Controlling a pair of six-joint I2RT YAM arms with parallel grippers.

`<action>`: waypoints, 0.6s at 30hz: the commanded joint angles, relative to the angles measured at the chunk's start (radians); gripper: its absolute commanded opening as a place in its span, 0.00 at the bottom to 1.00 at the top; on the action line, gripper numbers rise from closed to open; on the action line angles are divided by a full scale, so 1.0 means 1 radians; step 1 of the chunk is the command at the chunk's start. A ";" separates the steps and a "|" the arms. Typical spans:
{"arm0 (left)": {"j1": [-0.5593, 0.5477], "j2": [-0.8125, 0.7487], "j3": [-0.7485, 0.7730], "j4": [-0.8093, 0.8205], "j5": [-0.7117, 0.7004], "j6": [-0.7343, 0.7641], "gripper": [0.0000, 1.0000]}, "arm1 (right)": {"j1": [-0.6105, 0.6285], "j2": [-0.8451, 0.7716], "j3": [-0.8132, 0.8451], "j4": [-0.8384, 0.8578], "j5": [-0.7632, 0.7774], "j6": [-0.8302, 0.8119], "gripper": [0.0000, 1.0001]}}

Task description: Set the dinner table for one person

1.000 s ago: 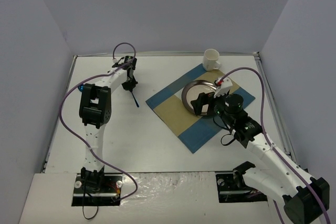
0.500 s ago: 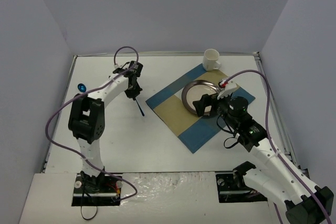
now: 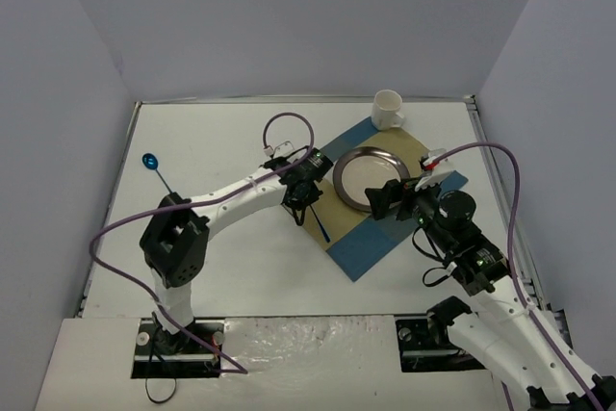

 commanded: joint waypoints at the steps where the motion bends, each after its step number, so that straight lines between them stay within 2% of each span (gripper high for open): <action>1: -0.036 0.047 0.075 0.030 -0.069 -0.137 0.00 | 0.008 -0.062 0.054 -0.006 0.086 0.014 1.00; 18: -0.090 0.133 0.079 0.061 -0.087 -0.309 0.00 | 0.007 -0.097 0.037 -0.043 0.108 -0.005 1.00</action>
